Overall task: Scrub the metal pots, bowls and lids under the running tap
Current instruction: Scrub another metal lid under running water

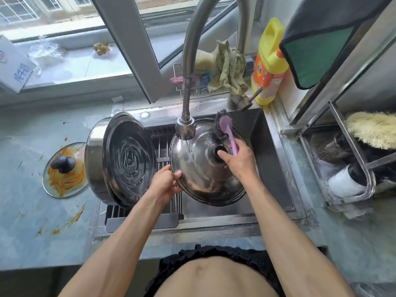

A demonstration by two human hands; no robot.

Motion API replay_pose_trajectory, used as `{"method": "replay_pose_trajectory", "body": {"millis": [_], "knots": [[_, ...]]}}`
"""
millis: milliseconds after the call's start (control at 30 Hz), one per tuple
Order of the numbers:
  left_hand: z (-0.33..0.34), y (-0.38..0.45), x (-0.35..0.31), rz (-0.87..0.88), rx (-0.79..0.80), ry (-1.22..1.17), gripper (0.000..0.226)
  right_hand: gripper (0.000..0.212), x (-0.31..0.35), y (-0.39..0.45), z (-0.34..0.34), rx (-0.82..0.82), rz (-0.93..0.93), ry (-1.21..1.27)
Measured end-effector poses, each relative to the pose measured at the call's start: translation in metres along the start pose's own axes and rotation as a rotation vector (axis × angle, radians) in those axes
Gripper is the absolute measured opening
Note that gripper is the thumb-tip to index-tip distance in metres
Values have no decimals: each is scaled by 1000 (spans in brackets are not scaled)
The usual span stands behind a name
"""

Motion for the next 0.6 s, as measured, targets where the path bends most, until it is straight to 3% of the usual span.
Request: {"method": "replay_pose_trajectory", "body": {"millis": [133,400,600], "knots": [[-7,-1,22,-80,-54,-98,34,28,-10,7,-20,-65,66,-4],[-19,-5,41,-116,-53,-153,41,21,-32,5,-39,-92,119,-33],[-22,-11,45,-113,-41,-214,34,19,-34,-5,-35,-76,142,31]]}}
Point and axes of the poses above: each hand's wrist, its own y-axis towards the middle knuckle, its own z-axis out of the palm, x = y × z, the point moved 5 cm from there along y, towards the middle knuckle, and after that the axes turned 7 degrees about z, right-handed, at the moved point
